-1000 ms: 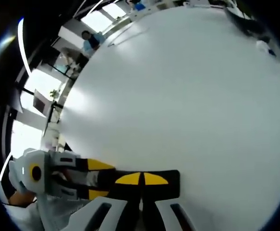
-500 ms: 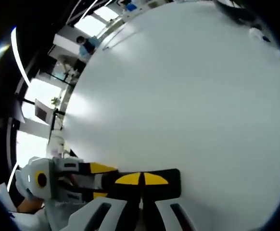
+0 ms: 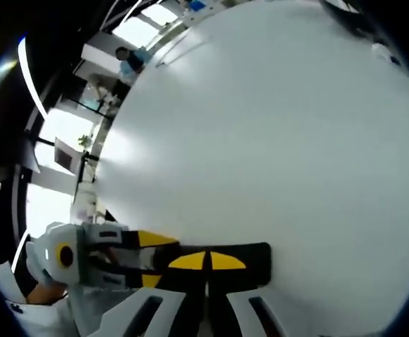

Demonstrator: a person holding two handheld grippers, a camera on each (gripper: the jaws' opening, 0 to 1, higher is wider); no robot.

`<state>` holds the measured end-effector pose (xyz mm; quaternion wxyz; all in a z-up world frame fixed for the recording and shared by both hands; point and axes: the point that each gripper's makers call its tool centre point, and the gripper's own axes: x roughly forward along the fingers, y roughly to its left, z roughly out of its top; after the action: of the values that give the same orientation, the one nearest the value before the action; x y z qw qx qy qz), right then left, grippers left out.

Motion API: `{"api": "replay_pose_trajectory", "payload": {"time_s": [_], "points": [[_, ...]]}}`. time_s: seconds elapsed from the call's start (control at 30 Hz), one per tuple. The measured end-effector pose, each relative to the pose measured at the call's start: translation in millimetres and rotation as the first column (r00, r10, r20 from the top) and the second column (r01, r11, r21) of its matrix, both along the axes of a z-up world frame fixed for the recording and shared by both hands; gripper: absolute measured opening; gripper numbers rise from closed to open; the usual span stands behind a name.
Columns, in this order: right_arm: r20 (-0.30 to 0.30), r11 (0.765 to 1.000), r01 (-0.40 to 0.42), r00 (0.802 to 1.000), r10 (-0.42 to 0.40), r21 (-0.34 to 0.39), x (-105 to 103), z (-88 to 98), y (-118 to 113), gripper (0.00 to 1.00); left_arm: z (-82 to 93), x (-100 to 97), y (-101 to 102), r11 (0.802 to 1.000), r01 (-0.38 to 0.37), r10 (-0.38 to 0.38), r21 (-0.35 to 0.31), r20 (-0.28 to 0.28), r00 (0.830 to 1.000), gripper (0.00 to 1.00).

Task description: Press the specified remote control buttons in sequence, fully releasing each button before pressing the next.

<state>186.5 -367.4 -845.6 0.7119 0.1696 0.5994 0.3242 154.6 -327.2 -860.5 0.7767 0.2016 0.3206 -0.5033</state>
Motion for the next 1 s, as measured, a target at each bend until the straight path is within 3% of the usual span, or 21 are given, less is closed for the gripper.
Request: {"api": "replay_pose_trajectory", "payload": {"time_s": [0.2,0.47,1.0], "points": [[-0.032,0.999,-0.035,0.999,0.035,-0.019,-7.5,-5.0,2.0,0.00,0.0,0.3,0.2,1.000,0.001,-0.001,-0.001,0.000,1.000,0.24],[-0.007,0.998,-0.044,0.999,0.044,-0.035,-6.9,-5.6,0.5,0.00,0.1,0.3,0.2,1.000,0.002,-0.002,-0.002,-0.001,1.000,0.24],[-0.014,0.999,-0.032,0.999,0.032,-0.025,-7.2,-6.3,0.1,0.00,-0.3,-0.2,0.1,1.000,0.004,-0.004,0.001,0.000,1.000,0.24]]}}
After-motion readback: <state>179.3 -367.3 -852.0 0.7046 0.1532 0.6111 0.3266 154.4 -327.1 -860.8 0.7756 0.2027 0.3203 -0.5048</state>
